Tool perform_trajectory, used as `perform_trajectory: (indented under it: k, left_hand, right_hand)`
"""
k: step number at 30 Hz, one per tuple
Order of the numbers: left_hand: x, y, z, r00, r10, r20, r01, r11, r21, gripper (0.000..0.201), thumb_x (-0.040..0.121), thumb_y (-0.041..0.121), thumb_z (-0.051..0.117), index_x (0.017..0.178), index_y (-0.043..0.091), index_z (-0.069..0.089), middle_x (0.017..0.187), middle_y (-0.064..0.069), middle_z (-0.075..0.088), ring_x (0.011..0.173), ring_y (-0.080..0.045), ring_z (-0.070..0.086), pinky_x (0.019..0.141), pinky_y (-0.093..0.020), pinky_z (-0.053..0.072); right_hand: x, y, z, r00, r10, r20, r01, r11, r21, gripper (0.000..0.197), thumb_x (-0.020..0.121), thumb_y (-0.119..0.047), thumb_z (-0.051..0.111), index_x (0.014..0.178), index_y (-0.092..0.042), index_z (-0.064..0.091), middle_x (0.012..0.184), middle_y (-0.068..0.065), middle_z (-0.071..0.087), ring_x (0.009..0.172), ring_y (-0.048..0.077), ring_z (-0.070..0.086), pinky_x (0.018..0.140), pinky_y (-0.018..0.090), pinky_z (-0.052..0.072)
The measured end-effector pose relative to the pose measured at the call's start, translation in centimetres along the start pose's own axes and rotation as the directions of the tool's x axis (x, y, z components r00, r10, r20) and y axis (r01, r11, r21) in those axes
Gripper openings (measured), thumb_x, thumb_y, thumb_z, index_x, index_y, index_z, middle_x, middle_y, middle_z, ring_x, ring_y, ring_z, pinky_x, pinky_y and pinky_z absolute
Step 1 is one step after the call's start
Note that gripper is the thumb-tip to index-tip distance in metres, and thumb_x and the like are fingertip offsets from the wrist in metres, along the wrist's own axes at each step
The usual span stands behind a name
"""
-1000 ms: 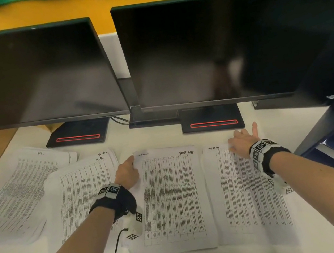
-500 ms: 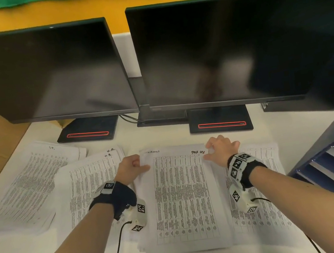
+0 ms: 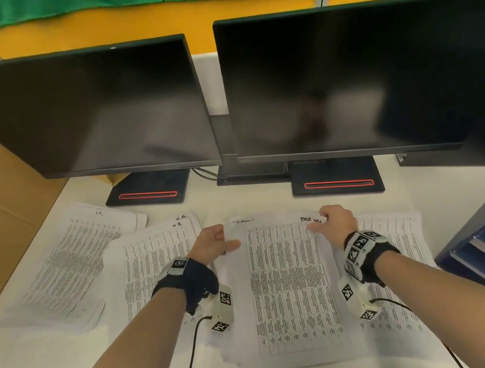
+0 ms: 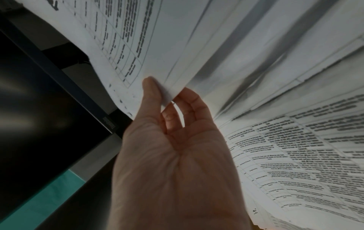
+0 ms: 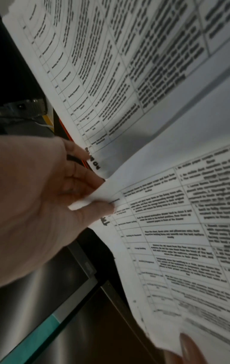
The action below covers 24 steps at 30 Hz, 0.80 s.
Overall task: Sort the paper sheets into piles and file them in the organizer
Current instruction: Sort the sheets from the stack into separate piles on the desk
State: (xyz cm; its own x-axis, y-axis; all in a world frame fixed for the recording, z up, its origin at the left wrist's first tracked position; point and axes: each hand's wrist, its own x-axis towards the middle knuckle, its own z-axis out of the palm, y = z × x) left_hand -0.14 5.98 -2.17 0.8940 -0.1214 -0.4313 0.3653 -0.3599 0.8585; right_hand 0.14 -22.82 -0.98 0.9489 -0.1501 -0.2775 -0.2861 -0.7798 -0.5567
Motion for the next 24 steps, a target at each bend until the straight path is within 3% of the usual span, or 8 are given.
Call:
perform_trajectory:
  k: [3,5,8,11,13,15,21,24]
  left_hand:
    - [0.3,0.0,0.0,1.000,-0.023,-0.007,0.023,1.000,-0.018,0.018,0.081,0.000,0.069,0.096,0.009,0.066,0.071,0.012,0.071,0.060,0.000,0.066,0.052,-0.013,0.049]
    - [0.5,-0.3,-0.2,1.000,-0.019,-0.008,0.019,1.000,-0.005,0.014,0.084,0.007,0.068,0.097,0.004,0.066,0.076,0.002,0.070,0.069,-0.011,0.066,0.059,-0.020,0.052]
    - [1.0,-0.9,-0.7,1.000,-0.014,-0.016,0.014,1.000,0.016,0.024,0.086,0.014,0.066,0.098,-0.007,0.062,0.085,-0.013,0.063,0.074,-0.020,0.063,0.065,-0.026,0.055]
    - [1.4,-1.2,-0.9,1.000,-0.008,-0.003,0.008,0.999,0.036,0.024,0.087,0.014,0.066,0.094,-0.008,0.062,0.085,-0.016,0.062,0.078,-0.023,0.062,0.068,-0.031,0.056]
    - [1.5,-1.2,-1.0,1.000,-0.007,-0.010,0.007,0.998,0.064,0.020,0.087,0.014,0.065,0.081,-0.004,0.062,0.077,-0.013,0.064,0.073,-0.024,0.062,0.066,-0.030,0.055]
    - [1.7,-1.2,-0.9,0.999,0.008,-0.039,-0.003,0.994,0.114,0.029,0.087,0.014,0.065,0.060,0.010,0.055,0.060,-0.002,0.060,0.061,-0.019,0.058,0.061,-0.028,0.051]
    - [2.1,-0.4,-0.5,0.994,0.077,-0.072,-0.049,0.942,0.331,0.039,0.091,0.018,0.058,0.056,0.014,0.040,0.058,-0.001,0.051,0.052,-0.010,0.052,0.049,-0.013,0.042]
    - [2.4,-0.5,-0.4,0.995,0.074,-0.062,-0.044,0.915,0.401,0.041,0.092,0.019,0.056,0.056,0.014,0.037,0.058,-0.003,0.048,0.058,-0.020,0.052,0.057,-0.022,0.043]
  right_hand:
    - [-0.5,-0.2,0.0,0.999,-0.014,-0.028,0.016,0.997,0.076,0.030,0.080,-0.023,0.068,0.108,-0.015,0.062,0.103,0.004,0.060,0.103,0.026,0.054,0.089,0.035,0.044]
    - [-1.0,-0.4,0.0,0.999,-0.021,-0.033,0.025,0.995,0.097,0.033,0.082,-0.019,0.065,0.113,-0.018,0.057,0.101,0.004,0.055,0.098,0.022,0.051,0.088,0.032,0.042]
    - [-1.6,-0.3,0.0,0.999,-0.017,-0.035,0.020,0.996,0.090,0.024,0.086,-0.017,0.061,0.107,-0.014,0.052,0.097,0.005,0.048,0.090,0.022,0.048,0.081,0.030,0.041]
    - [-2.2,0.1,0.2,0.997,-0.019,-0.072,0.024,0.997,0.072,0.014,0.085,-0.021,0.062,0.090,-0.011,0.053,0.090,0.008,0.057,0.083,0.026,0.054,0.071,0.030,0.042]
    - [-2.4,0.5,0.3,0.995,-0.009,-0.099,0.019,0.995,0.097,0.019,0.083,-0.023,0.064,0.074,-0.014,0.050,0.081,0.007,0.060,0.076,0.024,0.055,0.062,0.028,0.040]
    - [-2.7,0.9,0.4,0.989,-0.012,-0.149,0.031,0.992,0.125,0.025,0.081,-0.025,0.067,0.066,-0.014,0.050,0.076,0.005,0.057,0.070,0.022,0.053,0.057,0.027,0.037]
    - [-4.3,1.6,0.2,0.968,-0.083,-0.236,0.118,0.983,0.140,0.005,0.086,-0.012,0.061,0.086,-0.016,0.064,0.071,-0.001,0.059,0.069,0.018,0.055,0.056,0.020,0.037]
    - [-4.8,2.2,0.1,0.976,-0.073,-0.204,0.109,0.979,0.174,0.007,0.087,-0.012,0.060,0.084,-0.018,0.059,0.081,0.002,0.065,0.076,0.018,0.060,0.064,0.024,0.044]
